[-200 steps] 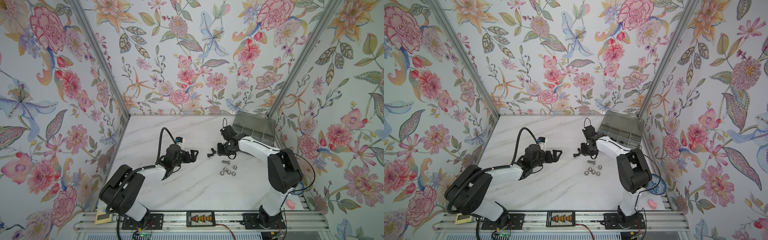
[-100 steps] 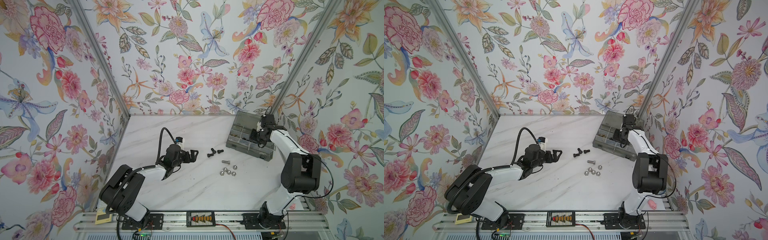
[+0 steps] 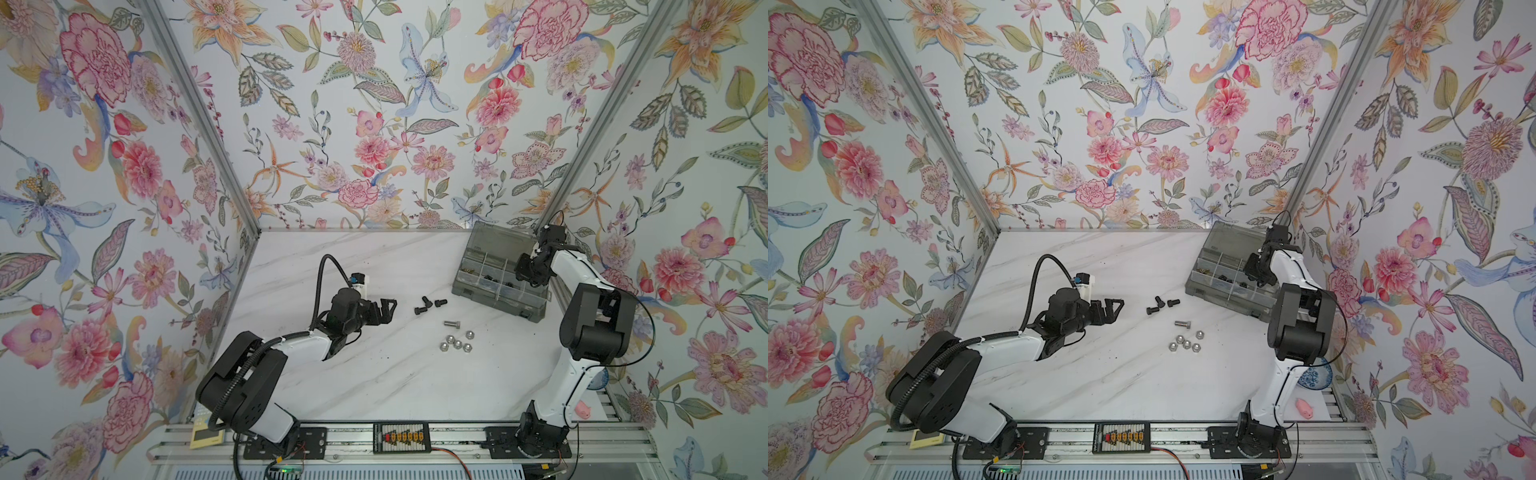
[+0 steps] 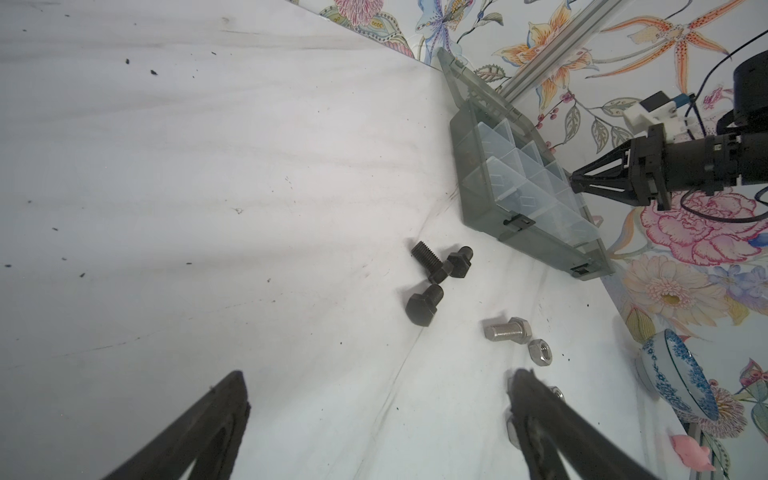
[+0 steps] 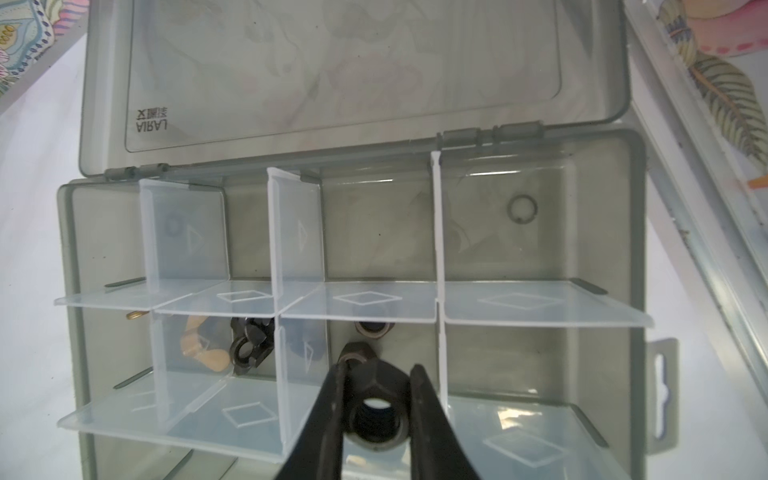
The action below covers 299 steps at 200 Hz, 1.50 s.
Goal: Sort the screws and nuts into containers
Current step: 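Carry the black hex nut with the right gripper over the box compartment, then open the right gripper to drop the black nut into the middle compartment, then move the open right gripper back over the silver hex nuts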
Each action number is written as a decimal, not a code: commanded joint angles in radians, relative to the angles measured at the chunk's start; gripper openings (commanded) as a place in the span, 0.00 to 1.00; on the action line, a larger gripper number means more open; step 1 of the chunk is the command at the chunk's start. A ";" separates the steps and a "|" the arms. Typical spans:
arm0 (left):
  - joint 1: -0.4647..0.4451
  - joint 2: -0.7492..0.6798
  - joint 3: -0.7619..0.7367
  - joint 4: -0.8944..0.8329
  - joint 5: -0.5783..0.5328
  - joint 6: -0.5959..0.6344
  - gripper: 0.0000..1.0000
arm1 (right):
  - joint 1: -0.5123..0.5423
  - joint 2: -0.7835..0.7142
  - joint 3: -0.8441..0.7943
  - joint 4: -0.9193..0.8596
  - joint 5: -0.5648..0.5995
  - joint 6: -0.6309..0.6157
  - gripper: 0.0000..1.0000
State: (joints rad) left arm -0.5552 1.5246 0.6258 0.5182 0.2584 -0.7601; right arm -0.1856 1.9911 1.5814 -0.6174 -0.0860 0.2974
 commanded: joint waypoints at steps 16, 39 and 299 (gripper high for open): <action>0.010 -0.022 -0.007 0.013 0.000 -0.010 0.99 | 0.000 0.037 0.043 -0.020 0.000 -0.018 0.08; 0.011 -0.021 -0.006 0.014 0.001 -0.011 0.99 | 0.002 0.050 0.038 -0.020 0.002 -0.021 0.10; 0.011 0.002 -0.002 0.030 0.015 -0.018 0.99 | 0.206 -0.309 -0.331 -0.042 -0.066 -0.034 0.48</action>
State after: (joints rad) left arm -0.5552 1.5196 0.6258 0.5240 0.2588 -0.7719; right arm -0.0319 1.7260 1.3346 -0.6235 -0.1360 0.2604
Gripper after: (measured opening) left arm 0.995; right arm 0.474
